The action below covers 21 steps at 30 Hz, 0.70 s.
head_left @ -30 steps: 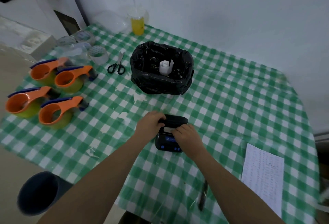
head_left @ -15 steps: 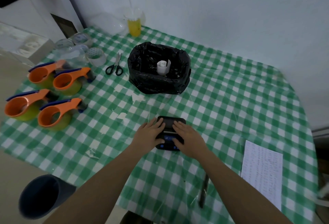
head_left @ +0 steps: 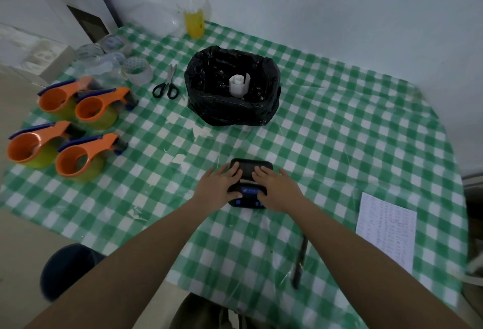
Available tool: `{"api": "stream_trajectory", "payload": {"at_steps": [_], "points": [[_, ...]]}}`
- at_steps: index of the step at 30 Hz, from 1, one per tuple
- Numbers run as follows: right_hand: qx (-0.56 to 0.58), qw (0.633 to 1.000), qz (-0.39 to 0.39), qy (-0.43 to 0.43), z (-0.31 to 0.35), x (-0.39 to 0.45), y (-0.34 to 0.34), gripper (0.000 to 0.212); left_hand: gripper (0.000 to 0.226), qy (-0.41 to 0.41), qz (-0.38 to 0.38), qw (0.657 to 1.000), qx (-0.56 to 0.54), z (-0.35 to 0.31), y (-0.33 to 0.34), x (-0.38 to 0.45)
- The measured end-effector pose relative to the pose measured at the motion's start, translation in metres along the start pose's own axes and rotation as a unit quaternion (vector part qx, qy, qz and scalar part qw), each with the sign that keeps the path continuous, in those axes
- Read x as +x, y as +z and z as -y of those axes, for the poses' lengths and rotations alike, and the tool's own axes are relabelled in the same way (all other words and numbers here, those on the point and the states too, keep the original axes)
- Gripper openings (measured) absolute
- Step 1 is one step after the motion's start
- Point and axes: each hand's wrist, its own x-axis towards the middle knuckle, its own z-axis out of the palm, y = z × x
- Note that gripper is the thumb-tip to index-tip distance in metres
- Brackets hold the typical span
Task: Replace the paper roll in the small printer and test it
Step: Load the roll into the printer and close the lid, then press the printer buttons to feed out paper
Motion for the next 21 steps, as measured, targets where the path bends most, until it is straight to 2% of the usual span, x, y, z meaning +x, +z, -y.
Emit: {"api": "stream_trajectory", "payload": {"at_steps": [3, 5, 7, 10, 12, 15, 21], "points": [[0.129, 0.991, -0.045, -0.002, -0.005, -0.006, 0.006, 0.053, 0.065, -0.008, -0.023, 0.989, -0.143, -0.001, 0.005, -0.003], [0.241, 0.963, -0.119, 0.03, -0.003, -0.016, 0.019, 0.052, 0.065, -0.039, -0.063, 0.954, -0.29, -0.005, 0.011, -0.008], [0.319, 0.922, -0.187, 0.11, 0.0, -0.027, 0.035, 0.051, 0.068, -0.078, -0.108, 0.908, -0.396, -0.007, 0.02, -0.015], [0.448, 0.843, -0.207, 0.214, 0.002, -0.034, 0.049, 0.05, 0.069, -0.113, -0.112, 0.886, -0.435, -0.01, 0.031, -0.02], [0.506, 0.802, -0.214, 0.233, 0.002, -0.033, 0.049, 0.043, 0.069, -0.125, -0.108, 0.883, -0.439, -0.012, 0.036, -0.021], [0.529, 0.787, -0.221, 0.229, 0.005, -0.03, 0.045, 0.029, 0.071, -0.12, -0.112, 0.882, -0.441, -0.014, 0.041, -0.021], [0.561, 0.749, -0.237, 0.261, 0.007, -0.026, 0.047, 0.023, 0.072, -0.127, -0.107, 0.855, -0.492, -0.013, 0.043, -0.019]]}}
